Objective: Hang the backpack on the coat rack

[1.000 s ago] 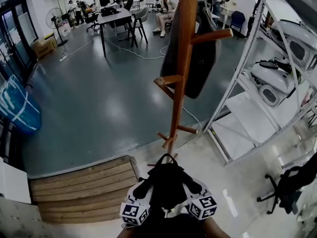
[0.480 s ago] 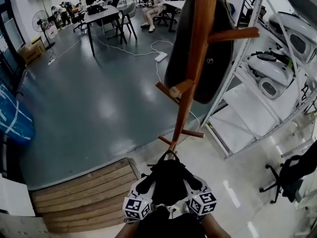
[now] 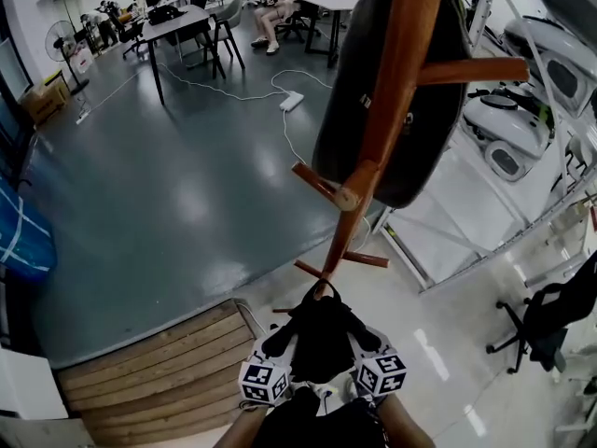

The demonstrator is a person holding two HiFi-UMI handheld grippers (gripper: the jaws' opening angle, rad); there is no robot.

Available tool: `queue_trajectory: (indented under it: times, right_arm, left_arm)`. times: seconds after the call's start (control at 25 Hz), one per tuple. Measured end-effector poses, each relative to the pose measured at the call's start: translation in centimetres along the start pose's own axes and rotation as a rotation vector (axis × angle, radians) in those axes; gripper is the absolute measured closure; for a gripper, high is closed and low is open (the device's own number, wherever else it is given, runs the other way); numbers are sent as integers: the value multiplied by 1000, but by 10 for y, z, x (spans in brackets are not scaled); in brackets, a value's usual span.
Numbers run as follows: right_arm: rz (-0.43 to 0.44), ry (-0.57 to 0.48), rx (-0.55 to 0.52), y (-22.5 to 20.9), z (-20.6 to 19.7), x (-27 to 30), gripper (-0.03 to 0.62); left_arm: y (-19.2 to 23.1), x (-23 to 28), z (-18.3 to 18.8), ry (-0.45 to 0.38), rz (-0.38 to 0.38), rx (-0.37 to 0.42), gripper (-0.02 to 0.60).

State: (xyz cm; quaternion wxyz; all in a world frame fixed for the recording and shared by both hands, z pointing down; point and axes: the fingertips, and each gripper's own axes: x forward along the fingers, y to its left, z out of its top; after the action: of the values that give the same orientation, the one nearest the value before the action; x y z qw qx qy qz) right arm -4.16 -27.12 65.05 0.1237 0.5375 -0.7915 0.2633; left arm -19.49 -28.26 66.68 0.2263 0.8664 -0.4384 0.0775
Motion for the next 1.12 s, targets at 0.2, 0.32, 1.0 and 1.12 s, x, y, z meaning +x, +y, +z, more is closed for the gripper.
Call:
queue_trajectory:
  times: [0.2, 0.32, 1.0, 1.12]
  right_arm:
    - [-21, 13, 14, -16, -6, 17, 519]
    - [-27, 16, 16, -22, -8, 26, 519]
    - [-36, 61, 31, -43, -20, 63, 517]
    - [-39, 61, 34, -47, -20, 64, 516]
  left_arm:
    - [8, 23, -8, 19, -9, -8, 468]
    - [13, 33, -13, 34, -5, -16, 468]
    - [38, 69, -31, 97, 51, -58, 462]
    - [41, 70, -32, 103, 66, -63, 457]
